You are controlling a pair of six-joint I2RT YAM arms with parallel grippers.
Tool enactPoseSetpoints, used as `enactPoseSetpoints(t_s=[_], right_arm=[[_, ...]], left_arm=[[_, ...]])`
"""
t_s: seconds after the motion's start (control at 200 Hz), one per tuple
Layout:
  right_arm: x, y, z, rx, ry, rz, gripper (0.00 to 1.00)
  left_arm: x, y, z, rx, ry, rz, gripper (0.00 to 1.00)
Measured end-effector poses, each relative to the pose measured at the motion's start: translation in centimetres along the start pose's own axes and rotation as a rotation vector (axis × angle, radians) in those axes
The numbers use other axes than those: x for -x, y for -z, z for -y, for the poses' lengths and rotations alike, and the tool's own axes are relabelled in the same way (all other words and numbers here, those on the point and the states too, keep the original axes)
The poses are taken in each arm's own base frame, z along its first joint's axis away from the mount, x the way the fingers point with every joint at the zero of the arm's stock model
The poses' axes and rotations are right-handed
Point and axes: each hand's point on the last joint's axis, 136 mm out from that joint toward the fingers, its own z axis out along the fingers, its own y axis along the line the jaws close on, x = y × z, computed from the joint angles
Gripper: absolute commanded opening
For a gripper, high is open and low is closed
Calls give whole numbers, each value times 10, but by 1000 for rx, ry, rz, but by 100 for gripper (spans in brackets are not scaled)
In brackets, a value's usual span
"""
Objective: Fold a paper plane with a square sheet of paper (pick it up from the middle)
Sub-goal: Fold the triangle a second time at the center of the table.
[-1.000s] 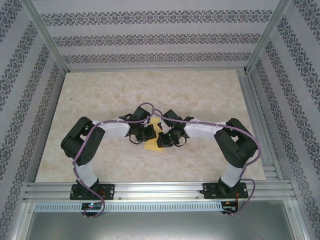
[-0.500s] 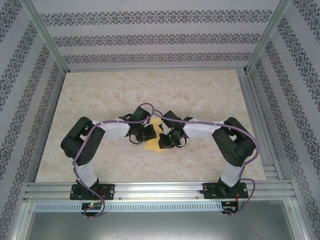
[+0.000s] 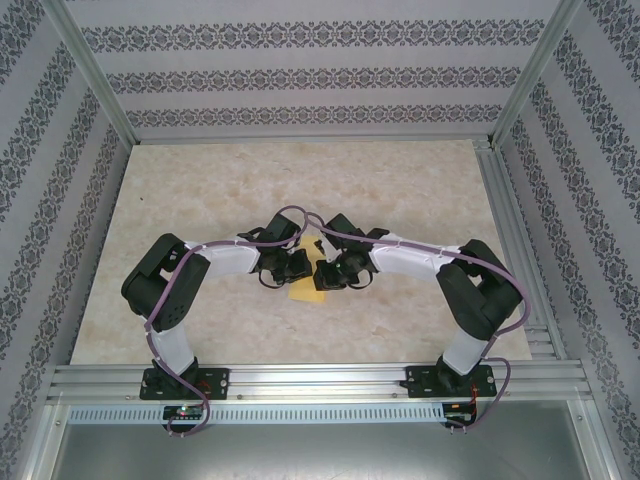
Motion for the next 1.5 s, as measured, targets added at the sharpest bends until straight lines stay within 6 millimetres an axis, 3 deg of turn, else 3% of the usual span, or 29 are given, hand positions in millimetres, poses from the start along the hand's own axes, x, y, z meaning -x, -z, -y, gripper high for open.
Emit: enactPoseSetpoints(t_s=[0.33, 0.669, 0.964, 1.204, 1.499], right_arm=[[-14, -24, 6, -32, 2, -68, 9], [-20, -29, 14, -51, -6, -77, 9], [-23, -26, 18, -33, -2, -45, 9], [-39, -12, 25, -17, -34, -64, 9], [-7, 3, -1, 61, -16, 18, 10]], left_arm=[[0, 0, 0, 0, 8, 0, 12], [0, 0, 0, 0, 15, 0, 12], [0, 0, 0, -3, 14, 0, 12], [0, -1, 1, -9, 12, -2, 12], [0, -1, 1, -11, 12, -2, 12]])
